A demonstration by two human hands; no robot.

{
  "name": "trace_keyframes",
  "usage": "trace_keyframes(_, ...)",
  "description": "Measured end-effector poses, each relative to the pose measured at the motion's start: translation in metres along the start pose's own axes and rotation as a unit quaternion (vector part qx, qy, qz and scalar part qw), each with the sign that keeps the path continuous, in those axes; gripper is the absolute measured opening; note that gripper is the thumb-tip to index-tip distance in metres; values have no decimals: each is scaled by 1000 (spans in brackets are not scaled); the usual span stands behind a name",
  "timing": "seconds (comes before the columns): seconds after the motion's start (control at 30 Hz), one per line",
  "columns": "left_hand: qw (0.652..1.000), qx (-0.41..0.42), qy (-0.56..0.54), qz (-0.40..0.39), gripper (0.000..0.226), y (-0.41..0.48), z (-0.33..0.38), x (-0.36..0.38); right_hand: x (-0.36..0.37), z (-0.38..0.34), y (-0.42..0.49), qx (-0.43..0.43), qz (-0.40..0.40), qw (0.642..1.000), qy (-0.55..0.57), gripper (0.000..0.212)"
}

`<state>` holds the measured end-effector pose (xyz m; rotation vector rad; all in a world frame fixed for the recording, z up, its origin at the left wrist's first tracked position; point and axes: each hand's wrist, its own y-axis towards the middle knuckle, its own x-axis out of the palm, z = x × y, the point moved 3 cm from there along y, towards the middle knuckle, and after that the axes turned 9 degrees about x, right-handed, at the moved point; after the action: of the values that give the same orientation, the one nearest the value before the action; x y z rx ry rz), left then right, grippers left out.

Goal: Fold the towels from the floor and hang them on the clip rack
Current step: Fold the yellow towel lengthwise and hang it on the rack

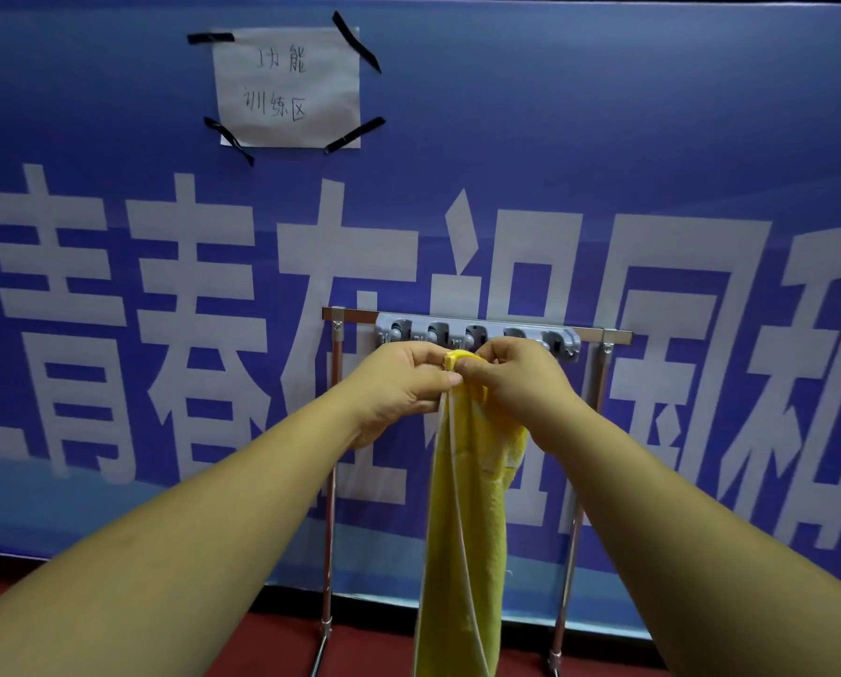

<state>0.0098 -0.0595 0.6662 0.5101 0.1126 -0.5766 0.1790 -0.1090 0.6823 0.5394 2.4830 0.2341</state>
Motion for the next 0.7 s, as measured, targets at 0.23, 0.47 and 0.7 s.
trace_keyframes(0.23, 997, 10, 59, 51, 14, 5, -1, 5, -2, -4, -2, -27, -8, 1000, -14, 24)
trace_keyframes(0.47, 993, -5, 50, 104, 18, 9, -1, -19, -12, 25, -2, 13, -146, 984, -99, 20)
trace_keyframes(0.7, 994, -10, 64, 93, 17, 3, -6, -30, -16, 38, 3, 2, -169, 923, -345, 34)
